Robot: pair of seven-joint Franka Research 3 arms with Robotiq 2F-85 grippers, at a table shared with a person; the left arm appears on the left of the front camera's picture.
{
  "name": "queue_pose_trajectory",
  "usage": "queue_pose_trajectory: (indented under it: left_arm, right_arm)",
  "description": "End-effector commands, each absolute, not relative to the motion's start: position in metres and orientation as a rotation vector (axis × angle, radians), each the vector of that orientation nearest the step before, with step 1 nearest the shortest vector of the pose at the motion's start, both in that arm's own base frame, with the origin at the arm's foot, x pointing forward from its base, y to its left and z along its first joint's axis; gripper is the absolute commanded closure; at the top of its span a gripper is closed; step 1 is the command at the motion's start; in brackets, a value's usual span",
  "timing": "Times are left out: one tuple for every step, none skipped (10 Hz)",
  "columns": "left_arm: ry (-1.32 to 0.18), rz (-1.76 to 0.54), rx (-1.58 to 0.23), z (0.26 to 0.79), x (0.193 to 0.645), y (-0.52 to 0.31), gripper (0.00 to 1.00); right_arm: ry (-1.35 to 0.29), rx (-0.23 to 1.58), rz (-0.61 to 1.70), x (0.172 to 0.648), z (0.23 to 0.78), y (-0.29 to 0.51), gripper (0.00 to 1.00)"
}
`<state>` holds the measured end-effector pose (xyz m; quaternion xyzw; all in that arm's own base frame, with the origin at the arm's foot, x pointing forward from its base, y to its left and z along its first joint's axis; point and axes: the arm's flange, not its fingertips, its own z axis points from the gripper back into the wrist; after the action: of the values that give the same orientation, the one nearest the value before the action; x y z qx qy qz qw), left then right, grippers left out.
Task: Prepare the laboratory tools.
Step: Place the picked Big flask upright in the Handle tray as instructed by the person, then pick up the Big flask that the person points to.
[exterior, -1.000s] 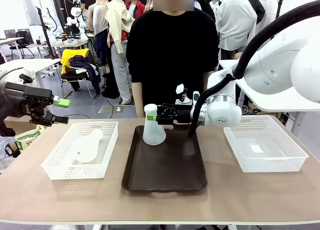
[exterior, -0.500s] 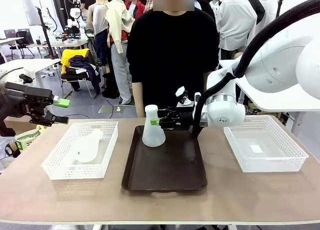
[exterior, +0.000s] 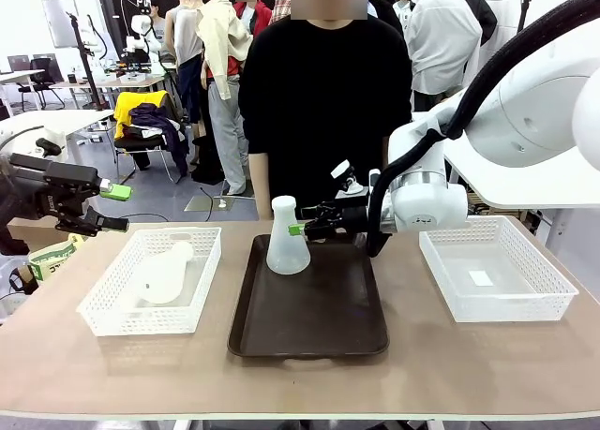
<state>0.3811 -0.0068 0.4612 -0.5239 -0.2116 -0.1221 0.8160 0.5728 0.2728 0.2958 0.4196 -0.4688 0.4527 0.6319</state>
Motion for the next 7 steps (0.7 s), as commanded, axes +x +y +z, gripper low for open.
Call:
queue_pose_trajectory:
  left_arm:
    - [-0.460,-0.260,-1.134,0.4621,0.3816,-0.0061,0.00]
    - [-0.460,-0.260,-1.134,0.4621,0.3816,-0.0061,0.00]
    - [-0.460,-0.260,-1.134,0.4621,0.3816,-0.0061,0.00]
    - [-0.460,-0.260,-1.134,0.4621,0.3816,-0.0061,0.00]
    - [-0.460,-0.260,-1.134,0.4621,0.3816,-0.0061,0.00]
    - [-0.460,-0.260,-1.134,0.4621,0.3816,-0.0061,0.00]
    - [-0.460,-0.260,-1.134,0.4621,0.3816,-0.0061,0.00]
  right_arm:
    - [-1.101,0.966,1.048,0.5737,0.2901,0.2741,0.00]
    - [-1.101,0.966,1.048,0.5737,0.2901,0.2741,0.00]
    - [-1.101,0.966,1.048,0.5737,0.2901,0.2741,0.00]
    - [-1.101,0.966,1.048,0.5737,0.2901,0.2741,0.00]
    - [-1.101,0.966,1.048,0.5737,0.2901,0.2741,0.00]
    - [-1.101,0.966,1.048,0.5737,0.2901,0.2741,0.00]
    - [-1.101,0.966,1.048,0.5737,0.2901,0.2741,0.00]
